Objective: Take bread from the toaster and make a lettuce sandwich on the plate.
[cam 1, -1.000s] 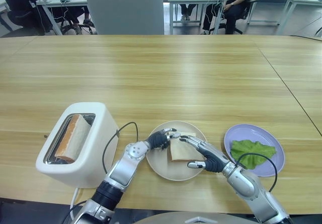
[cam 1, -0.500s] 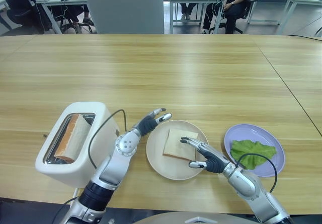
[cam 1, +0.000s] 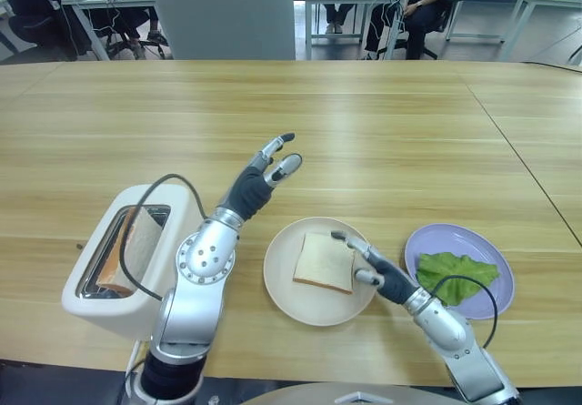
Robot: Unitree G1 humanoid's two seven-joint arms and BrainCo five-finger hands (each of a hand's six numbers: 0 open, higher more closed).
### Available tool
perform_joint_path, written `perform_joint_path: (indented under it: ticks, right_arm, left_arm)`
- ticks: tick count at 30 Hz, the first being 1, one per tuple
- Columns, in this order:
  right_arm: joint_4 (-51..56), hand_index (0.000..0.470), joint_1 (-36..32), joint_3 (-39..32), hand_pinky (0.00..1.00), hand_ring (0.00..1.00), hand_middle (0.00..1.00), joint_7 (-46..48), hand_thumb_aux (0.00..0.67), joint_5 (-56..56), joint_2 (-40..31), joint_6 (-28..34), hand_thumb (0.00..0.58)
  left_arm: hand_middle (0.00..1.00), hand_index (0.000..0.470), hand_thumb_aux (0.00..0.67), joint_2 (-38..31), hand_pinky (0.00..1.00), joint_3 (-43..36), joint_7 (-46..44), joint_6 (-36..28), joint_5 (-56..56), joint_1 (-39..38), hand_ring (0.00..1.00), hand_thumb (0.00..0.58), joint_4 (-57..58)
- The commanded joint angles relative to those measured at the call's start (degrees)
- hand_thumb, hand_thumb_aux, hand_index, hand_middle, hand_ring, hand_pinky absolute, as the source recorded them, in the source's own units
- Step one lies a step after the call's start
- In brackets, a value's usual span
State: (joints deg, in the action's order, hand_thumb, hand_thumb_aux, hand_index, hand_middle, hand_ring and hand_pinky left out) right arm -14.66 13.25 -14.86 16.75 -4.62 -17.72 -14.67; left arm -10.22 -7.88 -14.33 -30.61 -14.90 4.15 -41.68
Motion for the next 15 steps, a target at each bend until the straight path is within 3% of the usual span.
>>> perform_joint_path:
  ticks: [1,4,7,15]
  right_arm:
    - [-8.13,0.0,-1.04,6.35,0.0,0.0,0.0,1.92,0.0,15.09,0.87,8.81,0.0]
    - [-9.25,0.0,-3.84,11.89,0.0,0.0,0.0,1.68,0.0,16.62,-1.43,11.77,0.0]
    - [-4.16,0.0,-6.61,16.8,0.0,0.0,0.0,1.27,0.0,10.82,-6.65,9.89,0.0]
    - [21.13,0.0,-11.65,21.27,0.0,0.0,0.0,-8.5,0.0,-11.21,-21.52,-10.31,0.0]
  left_arm:
    - [0.0,0.0,0.0,4.32,0.0,5.43,1.78,3.83,7.46,-5.84,0.0,0.0,-2.03]
    - [0.0,0.0,0.0,6.75,0.0,8.91,2.8,6.96,11.38,-9.98,0.0,0.0,-4.04]
    - [0.0,0.0,0.0,4.72,0.0,11.93,4.19,9.41,8.88,-12.86,0.0,0.0,-5.96]
    - [0.0,0.0,0.0,-6.19,0.0,22.12,7.62,11.18,-7.68,-18.19,0.0,0.0,-13.35]
